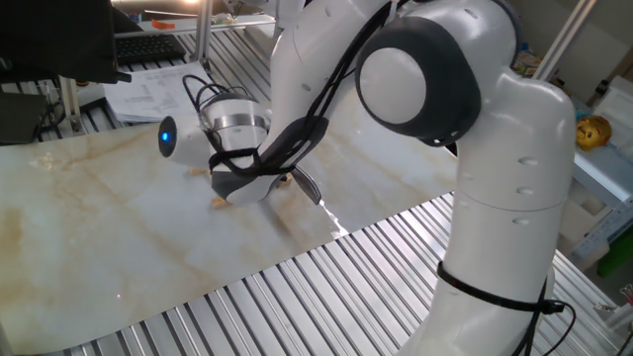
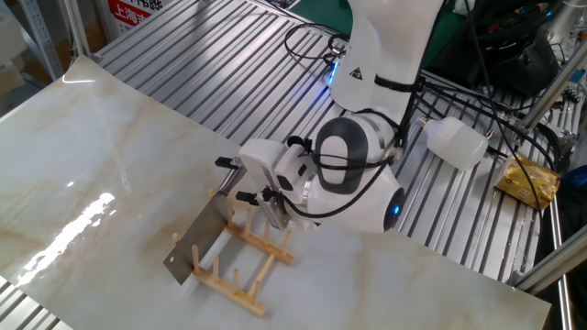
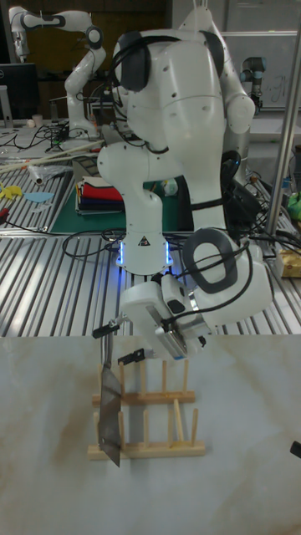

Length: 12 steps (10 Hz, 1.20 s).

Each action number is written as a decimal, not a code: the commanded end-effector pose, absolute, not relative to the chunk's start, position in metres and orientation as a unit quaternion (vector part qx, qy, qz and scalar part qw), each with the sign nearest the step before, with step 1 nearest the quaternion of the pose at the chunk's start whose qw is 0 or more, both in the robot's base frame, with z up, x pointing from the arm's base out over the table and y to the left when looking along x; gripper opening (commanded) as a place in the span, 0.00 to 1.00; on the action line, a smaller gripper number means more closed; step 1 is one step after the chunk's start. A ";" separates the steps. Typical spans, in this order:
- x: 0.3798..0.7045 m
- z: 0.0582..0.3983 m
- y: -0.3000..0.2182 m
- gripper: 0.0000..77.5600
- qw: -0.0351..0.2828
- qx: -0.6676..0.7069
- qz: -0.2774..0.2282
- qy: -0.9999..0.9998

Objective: Put the knife on the knife rack

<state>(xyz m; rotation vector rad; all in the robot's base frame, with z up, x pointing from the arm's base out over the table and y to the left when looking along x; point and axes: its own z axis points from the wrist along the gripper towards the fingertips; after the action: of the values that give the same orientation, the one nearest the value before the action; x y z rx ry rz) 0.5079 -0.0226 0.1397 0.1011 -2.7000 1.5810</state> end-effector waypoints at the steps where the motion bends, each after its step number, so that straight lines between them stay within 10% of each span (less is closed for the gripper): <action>1: 0.518 0.178 -0.016 1.00 0.017 0.024 0.409 -0.912; 12: 0.525 0.219 -0.024 1.00 0.020 0.026 0.219 -0.975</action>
<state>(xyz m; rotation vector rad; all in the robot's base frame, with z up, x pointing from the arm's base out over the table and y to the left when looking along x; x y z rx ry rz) 0.5218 -0.0196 0.2059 0.0791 -2.9841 0.8386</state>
